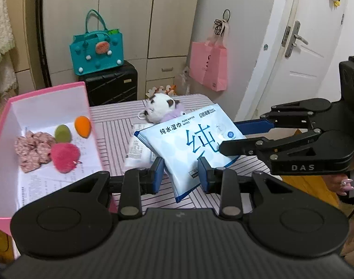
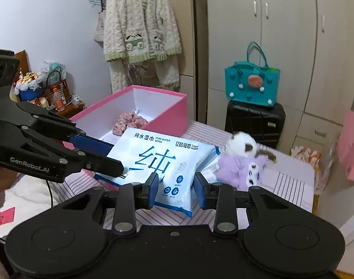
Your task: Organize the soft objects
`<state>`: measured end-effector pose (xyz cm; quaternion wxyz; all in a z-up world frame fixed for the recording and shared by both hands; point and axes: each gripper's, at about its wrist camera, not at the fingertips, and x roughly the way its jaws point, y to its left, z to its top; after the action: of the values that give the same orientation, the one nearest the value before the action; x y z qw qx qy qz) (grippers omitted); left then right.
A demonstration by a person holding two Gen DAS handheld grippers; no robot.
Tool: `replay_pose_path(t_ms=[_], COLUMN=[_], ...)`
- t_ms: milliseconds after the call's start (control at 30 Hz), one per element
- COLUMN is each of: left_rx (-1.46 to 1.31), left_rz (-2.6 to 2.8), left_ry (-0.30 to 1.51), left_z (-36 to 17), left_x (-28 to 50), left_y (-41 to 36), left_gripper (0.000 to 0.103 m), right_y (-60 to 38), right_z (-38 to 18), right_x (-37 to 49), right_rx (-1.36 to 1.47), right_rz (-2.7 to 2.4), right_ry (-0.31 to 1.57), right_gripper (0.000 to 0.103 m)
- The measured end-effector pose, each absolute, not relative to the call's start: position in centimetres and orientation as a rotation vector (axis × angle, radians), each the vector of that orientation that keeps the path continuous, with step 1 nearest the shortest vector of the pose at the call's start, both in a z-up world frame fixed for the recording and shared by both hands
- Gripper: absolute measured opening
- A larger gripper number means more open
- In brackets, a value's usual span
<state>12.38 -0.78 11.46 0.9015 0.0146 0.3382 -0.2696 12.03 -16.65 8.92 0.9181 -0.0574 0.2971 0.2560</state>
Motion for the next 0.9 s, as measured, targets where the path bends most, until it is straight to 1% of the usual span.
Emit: replay_pose_path(t_ms=[200,333,467,700,767,833,900], left_rx=[0.032,-0.002,-0.045,-0.06,-0.062,-0.073,-0.094], left_rz=[-0.51,-0.509,-0.531,-0.467,-0.429,-0.385,-0.347], left_ry=[0.663,0.648,0.616,0.591,0.598,0.614,0.642], left_z=[12.9,14.1,15.9,17.1,16.8,16.2,15.4], left_x=[11.6,11.4,11.9,14.5,15.9,17.3,18.8], left_y=[1.5,3.3,5.3,9.0,10.0,11.3,12.9], left_gripper=[0.031,0.031,0.031,0.031,0.031,0.031,0.031], right_y=[-13.6,-11.7,-10.4,-7.8,-6.7,-5.4,-4.2], right_z=[10.8,12.1,13.5,14.1,13.5,12.7,11.6], right_x=[12.3,12.9,14.1,18.6,19.9,21.3,22.7], right_rx=[-0.19,-0.208,-0.221,-0.158,-0.163,-0.163,-0.147], right_rz=[0.553,0.553,0.551,0.631,0.659,0.69,0.729], right_ry=[0.598,0.555,0.507,0.573,0.608,0.656,0.714], right_gripper=[0.04,0.045,0.046,0.046,0.043,0.035,0.031])
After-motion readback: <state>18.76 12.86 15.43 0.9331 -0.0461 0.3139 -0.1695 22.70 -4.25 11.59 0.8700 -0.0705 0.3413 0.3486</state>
